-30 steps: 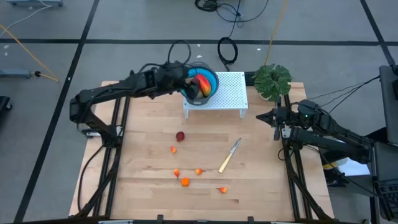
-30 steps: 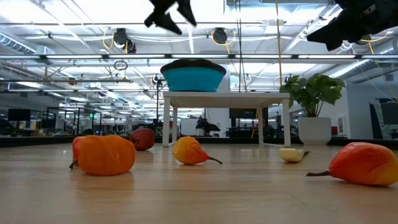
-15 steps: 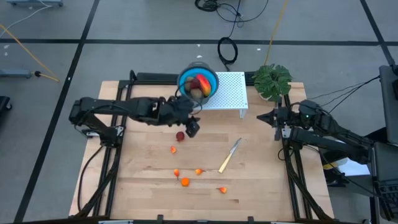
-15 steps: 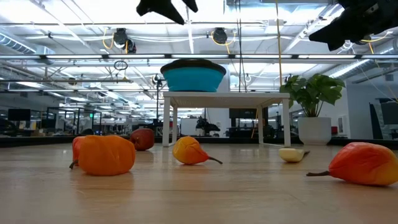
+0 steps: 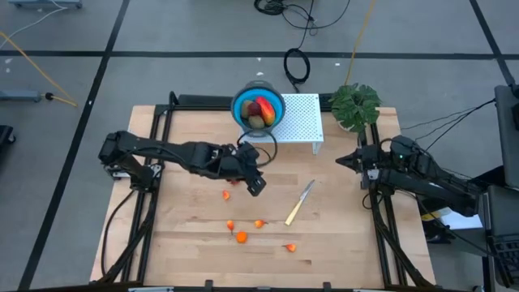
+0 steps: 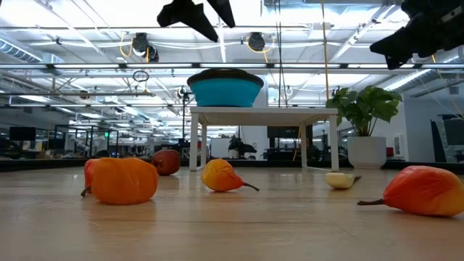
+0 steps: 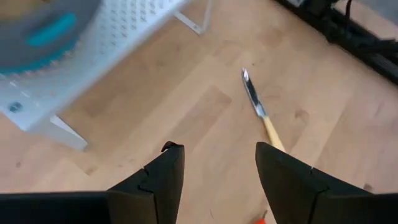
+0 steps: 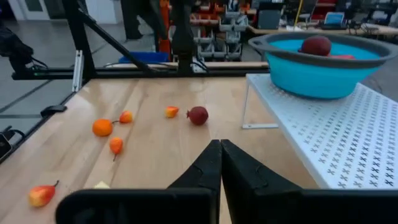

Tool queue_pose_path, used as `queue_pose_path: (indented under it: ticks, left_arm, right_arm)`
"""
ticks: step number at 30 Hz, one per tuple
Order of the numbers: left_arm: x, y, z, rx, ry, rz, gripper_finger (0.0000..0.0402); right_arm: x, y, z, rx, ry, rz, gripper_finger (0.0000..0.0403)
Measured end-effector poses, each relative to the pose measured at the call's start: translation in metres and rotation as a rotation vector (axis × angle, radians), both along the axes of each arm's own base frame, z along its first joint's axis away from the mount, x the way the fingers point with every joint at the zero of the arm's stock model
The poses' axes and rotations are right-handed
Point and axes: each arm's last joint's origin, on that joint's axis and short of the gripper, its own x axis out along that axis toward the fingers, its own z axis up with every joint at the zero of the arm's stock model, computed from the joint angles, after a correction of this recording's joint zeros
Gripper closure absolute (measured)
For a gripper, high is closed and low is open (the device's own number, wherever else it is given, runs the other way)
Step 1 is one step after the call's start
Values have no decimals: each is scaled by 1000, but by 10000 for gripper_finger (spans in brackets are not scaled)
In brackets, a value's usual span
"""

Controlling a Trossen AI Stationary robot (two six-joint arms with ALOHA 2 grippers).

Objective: Pick & Place Fruit
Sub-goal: Put the red pomegranate into the blue strainer bowl on the shelf

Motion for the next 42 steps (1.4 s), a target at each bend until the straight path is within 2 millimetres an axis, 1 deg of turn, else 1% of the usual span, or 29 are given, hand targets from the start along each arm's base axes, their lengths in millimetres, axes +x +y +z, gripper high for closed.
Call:
queue_pose_path:
  ticks: [7,12,14,18,25,29,32,34,39,42]
  left_arm:
    - [5,-14,-16,-26,59,12,198]
    - [3,-16,-26,-39,136,50,204]
    - [-1,-16,-32,-42,197,73,209]
    - [0,-17,-46,-71,300,96,217]
    - [11,-20,-80,-84,444,105,217]
    - [13,-19,-97,-85,527,164,215]
    - [10,-17,-103,-90,578,236,197]
    - [8,-14,-105,-86,598,284,177]
    - [8,-6,-105,-99,589,382,110]
    - [9,0,-105,-113,585,411,68]
  right_arm:
    - [-11,4,-7,-4,-78,2,399]
    - [-9,4,-8,8,-71,-1,399]
    - [-9,4,-8,13,-70,-2,399]
    - [-10,4,-8,17,-74,-3,399]
    - [-10,4,-8,18,-72,-5,399]
    - [-10,4,-8,17,-73,-6,399]
    - [-10,4,-8,17,-73,-6,399]
    - [-10,4,-8,17,-72,-6,399]
    - [-10,4,-8,16,-72,-6,399]
    - [-10,4,-8,16,-69,-6,399]
